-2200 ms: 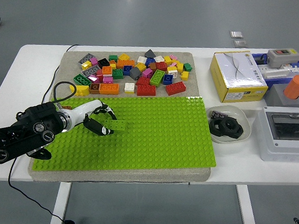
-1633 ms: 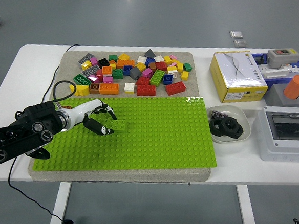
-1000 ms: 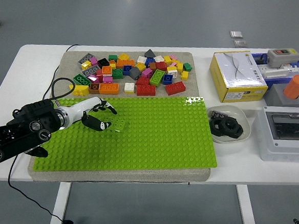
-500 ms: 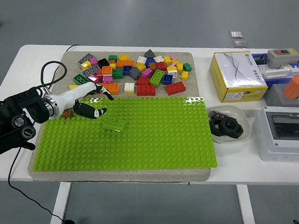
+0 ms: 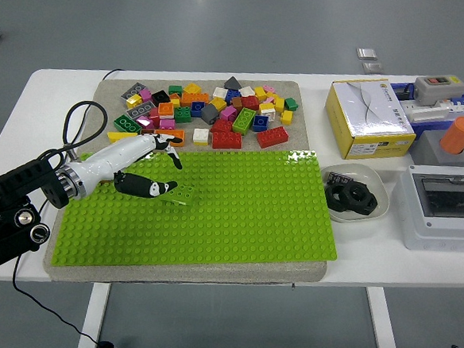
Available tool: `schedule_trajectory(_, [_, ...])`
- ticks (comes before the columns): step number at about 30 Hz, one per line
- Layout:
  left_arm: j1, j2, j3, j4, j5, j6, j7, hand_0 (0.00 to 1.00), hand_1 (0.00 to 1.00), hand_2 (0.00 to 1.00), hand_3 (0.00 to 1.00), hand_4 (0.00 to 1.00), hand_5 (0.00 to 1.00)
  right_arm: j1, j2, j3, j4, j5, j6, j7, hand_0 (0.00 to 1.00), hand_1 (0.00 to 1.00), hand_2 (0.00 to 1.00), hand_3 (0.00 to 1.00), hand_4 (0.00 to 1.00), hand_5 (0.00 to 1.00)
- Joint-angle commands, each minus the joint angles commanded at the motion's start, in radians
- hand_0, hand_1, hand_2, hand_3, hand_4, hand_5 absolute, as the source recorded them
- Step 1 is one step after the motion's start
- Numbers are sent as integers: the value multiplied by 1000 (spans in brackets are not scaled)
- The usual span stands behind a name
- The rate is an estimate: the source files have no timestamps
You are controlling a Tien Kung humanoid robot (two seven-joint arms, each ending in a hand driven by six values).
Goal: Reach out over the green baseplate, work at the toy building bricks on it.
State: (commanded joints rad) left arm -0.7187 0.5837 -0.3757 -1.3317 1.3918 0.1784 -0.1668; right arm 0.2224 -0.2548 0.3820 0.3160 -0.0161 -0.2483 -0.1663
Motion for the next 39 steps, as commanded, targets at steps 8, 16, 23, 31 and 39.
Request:
schedule_trajectory(8, [-3, -12, 15, 22, -23, -9, -44, 998, 983, 939, 570, 776, 406, -2, 6, 5, 0, -11, 0, -4, 681, 659, 717, 736, 886, 848])
schedule_trajectory(16, [-3, -32, 15, 74, -16, -4, -49, 998, 989, 943, 580, 778, 431, 1, 5, 7, 0, -12, -1, -5, 681, 660, 716, 736, 886, 848])
schedule_trajectory(23, [2, -33, 15, 82, -12, -1, -49, 998, 990, 942, 581, 781, 449, 1, 5, 8, 0, -15, -1, -6, 682, 660, 716, 735, 886, 847])
schedule_trajectory(31, [7, -35, 15, 90, -13, 0, -50, 998, 991, 941, 578, 788, 475, 1, 4, 9, 0, -17, 0, -7, 681, 659, 716, 734, 885, 847])
schedule_trajectory(39, [11, -70, 28, 161, 28, 28, -66, 998, 992, 943, 577, 788, 499, 2, 5, 11, 0, -19, 0, -7, 681, 658, 716, 734, 884, 844])
